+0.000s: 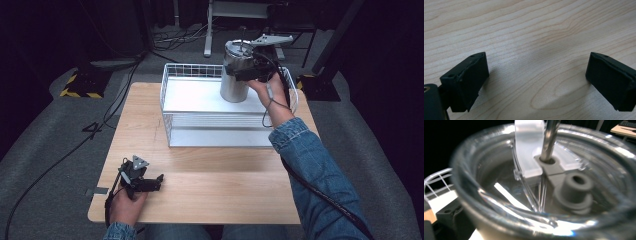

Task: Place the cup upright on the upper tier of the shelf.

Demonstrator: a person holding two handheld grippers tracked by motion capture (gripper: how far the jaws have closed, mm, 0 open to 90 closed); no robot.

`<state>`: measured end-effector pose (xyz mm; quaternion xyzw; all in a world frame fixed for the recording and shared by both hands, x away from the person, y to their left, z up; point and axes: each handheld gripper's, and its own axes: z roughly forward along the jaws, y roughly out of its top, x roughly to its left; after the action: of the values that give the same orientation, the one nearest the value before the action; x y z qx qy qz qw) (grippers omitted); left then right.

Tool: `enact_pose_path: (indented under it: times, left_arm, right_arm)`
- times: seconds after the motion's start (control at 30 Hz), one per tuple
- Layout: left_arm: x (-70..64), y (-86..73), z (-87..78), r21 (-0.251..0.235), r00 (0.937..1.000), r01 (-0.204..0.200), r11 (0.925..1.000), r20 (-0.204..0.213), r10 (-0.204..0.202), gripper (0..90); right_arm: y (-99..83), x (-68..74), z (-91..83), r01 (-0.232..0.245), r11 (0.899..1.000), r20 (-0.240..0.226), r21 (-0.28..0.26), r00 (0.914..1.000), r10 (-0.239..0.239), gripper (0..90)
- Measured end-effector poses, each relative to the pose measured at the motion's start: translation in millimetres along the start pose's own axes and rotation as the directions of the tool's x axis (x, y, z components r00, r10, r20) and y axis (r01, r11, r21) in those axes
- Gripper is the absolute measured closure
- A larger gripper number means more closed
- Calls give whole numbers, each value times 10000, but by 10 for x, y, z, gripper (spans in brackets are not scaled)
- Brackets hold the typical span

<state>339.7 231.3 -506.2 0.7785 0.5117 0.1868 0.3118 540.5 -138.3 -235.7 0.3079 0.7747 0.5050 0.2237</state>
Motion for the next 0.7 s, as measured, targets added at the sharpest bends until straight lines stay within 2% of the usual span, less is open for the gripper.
enact_pose_path:
  times: [0.07,0.33,0.47,0.7]
  left_arm:
    - [0,0,0,-6,10000,5,10000,0,-5,51]
    - [2,1,0,3,10000,-34,10000,-20,34,51]
    - [-1,0,1,-4,10000,1,10000,0,-1,51]
    - [-5,-12,-8,-6,10000,-7,10000,73,7,52]
  right_arm:
    - [17,-5,-47,-91,9999,-44,-95,9999,91,0]
    - [56,12,-236,67,9997,-39,-222,10000,-68,0]
    - [63,18,-375,156,9985,-126,-524,9998,-163,0]
    - [20,51,-625,292,9970,-349,-722,9989,-317,0]
